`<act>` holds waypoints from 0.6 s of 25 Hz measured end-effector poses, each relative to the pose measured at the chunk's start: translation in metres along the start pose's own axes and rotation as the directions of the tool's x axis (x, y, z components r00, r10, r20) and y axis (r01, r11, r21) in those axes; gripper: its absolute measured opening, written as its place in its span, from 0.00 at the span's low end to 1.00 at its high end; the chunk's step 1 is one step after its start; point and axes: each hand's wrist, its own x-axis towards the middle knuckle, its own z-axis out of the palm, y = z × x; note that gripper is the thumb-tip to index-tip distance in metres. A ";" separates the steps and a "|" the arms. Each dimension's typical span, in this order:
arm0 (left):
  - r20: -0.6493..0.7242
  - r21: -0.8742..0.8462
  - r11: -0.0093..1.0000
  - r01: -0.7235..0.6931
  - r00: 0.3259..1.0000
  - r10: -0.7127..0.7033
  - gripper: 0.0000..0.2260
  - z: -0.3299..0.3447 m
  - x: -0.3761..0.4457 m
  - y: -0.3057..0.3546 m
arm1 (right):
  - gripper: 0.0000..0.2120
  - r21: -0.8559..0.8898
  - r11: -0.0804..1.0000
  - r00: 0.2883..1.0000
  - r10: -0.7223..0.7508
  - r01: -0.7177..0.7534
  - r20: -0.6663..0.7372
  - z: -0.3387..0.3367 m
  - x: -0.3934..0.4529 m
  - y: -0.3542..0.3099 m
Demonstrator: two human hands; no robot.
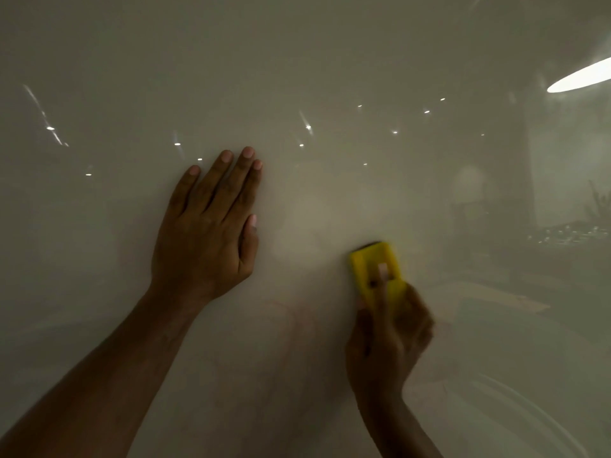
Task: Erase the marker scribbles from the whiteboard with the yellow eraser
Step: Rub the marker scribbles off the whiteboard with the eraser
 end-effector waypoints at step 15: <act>-0.002 -0.005 1.000 0.007 1.000 -0.007 0.28 0.001 -0.001 0.001 | 0.26 0.112 0.984 0.985 -0.149 0.140 0.081 0.005 -0.023 -0.050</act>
